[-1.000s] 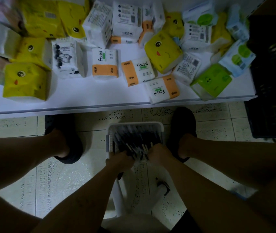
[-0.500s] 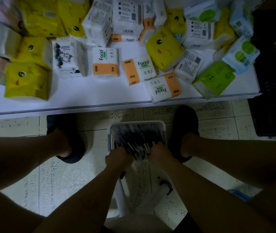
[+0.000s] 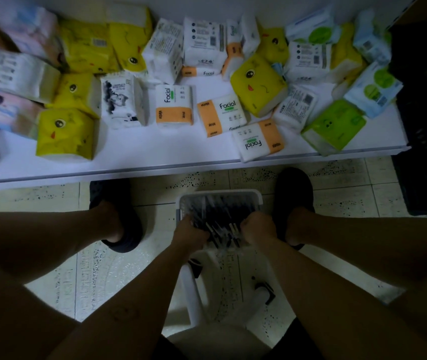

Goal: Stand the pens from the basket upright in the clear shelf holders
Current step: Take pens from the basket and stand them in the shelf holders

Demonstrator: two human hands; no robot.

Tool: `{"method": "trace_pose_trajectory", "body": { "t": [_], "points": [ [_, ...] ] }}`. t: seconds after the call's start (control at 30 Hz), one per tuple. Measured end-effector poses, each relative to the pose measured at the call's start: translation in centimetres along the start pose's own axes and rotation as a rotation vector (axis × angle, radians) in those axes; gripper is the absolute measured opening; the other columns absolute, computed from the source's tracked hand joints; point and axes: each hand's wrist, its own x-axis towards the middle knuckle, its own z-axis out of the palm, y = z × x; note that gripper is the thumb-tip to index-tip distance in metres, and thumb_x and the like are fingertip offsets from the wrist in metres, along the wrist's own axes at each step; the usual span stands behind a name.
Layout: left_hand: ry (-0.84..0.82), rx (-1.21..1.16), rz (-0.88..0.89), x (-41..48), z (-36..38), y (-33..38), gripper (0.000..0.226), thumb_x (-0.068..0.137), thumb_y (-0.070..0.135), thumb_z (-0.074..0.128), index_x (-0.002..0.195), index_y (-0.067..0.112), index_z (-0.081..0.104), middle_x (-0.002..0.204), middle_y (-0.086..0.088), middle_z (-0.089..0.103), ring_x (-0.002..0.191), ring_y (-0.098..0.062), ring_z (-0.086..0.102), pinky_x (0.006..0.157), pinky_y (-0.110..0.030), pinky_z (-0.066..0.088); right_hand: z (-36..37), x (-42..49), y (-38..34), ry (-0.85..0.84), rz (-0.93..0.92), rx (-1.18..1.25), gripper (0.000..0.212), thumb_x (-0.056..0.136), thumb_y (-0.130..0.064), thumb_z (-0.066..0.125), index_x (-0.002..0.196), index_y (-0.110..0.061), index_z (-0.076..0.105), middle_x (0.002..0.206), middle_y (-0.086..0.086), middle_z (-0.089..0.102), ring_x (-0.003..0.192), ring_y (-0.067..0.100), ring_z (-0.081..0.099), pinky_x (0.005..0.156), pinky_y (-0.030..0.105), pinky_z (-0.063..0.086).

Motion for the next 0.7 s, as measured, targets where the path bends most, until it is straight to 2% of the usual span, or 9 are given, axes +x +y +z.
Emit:
{"method": "trace_pose_trajectory", "body": {
  "t": [0.07,0.13,0.2,0.27,0.33,0.43,0.5,0.57,0.7],
  "points": [
    [-0.043,0.065,0.028,-0.5,0.0,0.5,0.017,0.083,0.0,0.066,0.085,0.017,0.063,0.087,-0.006,0.068,0.08,-0.023,0.069,0.073,-0.037,0.06,-0.7,-0.3,0.0,-0.055,0.03,0.106,0.027,0.096,-0.012,0.052,0.07,-0.006,0.053,0.062,0.004,0.045,0.063,0.021,0.05,0.056,0.029,0.044],
    [-0.076,0.087,0.049,-1.3,0.2,0.9,0.026,0.085,-0.003,0.06,0.075,0.02,0.063,0.078,-0.005,0.069,0.07,-0.016,0.069,0.057,-0.025,0.058,-1.3,-1.0,0.1,-0.16,0.068,0.246,0.023,0.094,-0.005,0.054,0.072,-0.008,0.049,0.067,0.006,0.049,0.068,0.021,0.054,0.068,0.037,0.054],
    [-0.076,0.112,0.069,-2.1,0.2,1.4,0.027,0.085,-0.006,0.055,0.077,0.018,0.064,0.076,-0.003,0.067,0.068,-0.013,0.067,0.05,-0.019,0.052,-1.9,-2.0,0.1,-0.273,0.142,0.461,0.008,0.092,0.002,0.053,0.088,-0.004,0.056,0.073,0.012,0.056,0.064,0.021,0.059,0.066,0.034,0.058],
    [-0.06,0.129,0.094,-3.1,0.2,2.0,0.021,0.085,-0.006,0.053,0.088,0.011,0.065,0.081,-0.005,0.067,0.072,-0.014,0.065,0.048,-0.016,0.048,-2.4,-3.1,0.2,-0.373,0.195,0.581,0.018,0.094,0.003,0.052,0.109,0.0,0.059,0.088,0.02,0.062,0.074,0.028,0.062,0.079,0.041,0.059],
    [-0.037,0.122,0.149,-4.1,0.2,2.5,0.017,0.087,-0.002,0.053,0.097,0.006,0.065,0.089,-0.009,0.068,0.079,-0.015,0.065,0.052,-0.015,0.047,-3.0,-4.6,0.2,-0.447,0.167,0.592,0.024,0.093,0.004,0.053,0.118,0.003,0.057,0.106,0.025,0.063,0.088,0.034,0.064,0.09,0.049,0.054],
    [0.009,0.056,0.238,-5.9,-0.1,3.5,0.014,0.095,0.011,0.052,0.099,0.011,0.066,0.091,-0.007,0.068,0.077,-0.013,0.065,0.051,-0.013,0.046,-3.7,-6.6,0.1,-0.41,0.028,0.526,0.034,0.09,0.006,0.056,0.123,0.001,0.053,0.117,0.025,0.062,0.101,0.038,0.066,0.09,0.048,0.054],
    [0.036,0.044,0.301,-7.1,-0.6,4.4,0.015,0.097,0.018,0.053,0.101,0.013,0.067,0.091,-0.006,0.07,0.078,-0.015,0.067,0.058,-0.019,0.053,-4.3,-7.8,-0.2,-0.28,-0.105,0.47,0.022,0.088,0.004,0.06,0.11,-0.001,0.061,0.104,0.021,0.066,0.094,0.034,0.066,0.086,0.043,0.056],
    [0.077,0.032,0.356,-8.3,-1.4,5.6,0.017,0.096,0.022,0.056,0.095,0.011,0.07,0.087,-0.008,0.071,0.08,-0.02,0.068,0.075,-0.037,0.058,-5.3,-9.3,-1.0,-0.197,-0.251,0.453,0.008,0.085,0.0,0.066,0.084,-0.007,0.064,0.084,0.012,0.066,0.078,0.025,0.064,0.076,0.037,0.056],
    [0.153,-0.092,0.495,-11.1,-3.8,8.8,0.019,0.088,0.014,0.068,0.079,-0.002,0.066,0.086,-0.018,0.07,0.08,-0.03,0.068,0.082,-0.05,0.056,-8.6,-12.8,-3.6,-0.075,-0.499,0.467,0.016,0.08,-0.005,0.07,0.07,-0.013,0.062,0.066,0.002,0.059,0.065,0.015,0.057,0.061,0.025,0.045]
  ]
}}
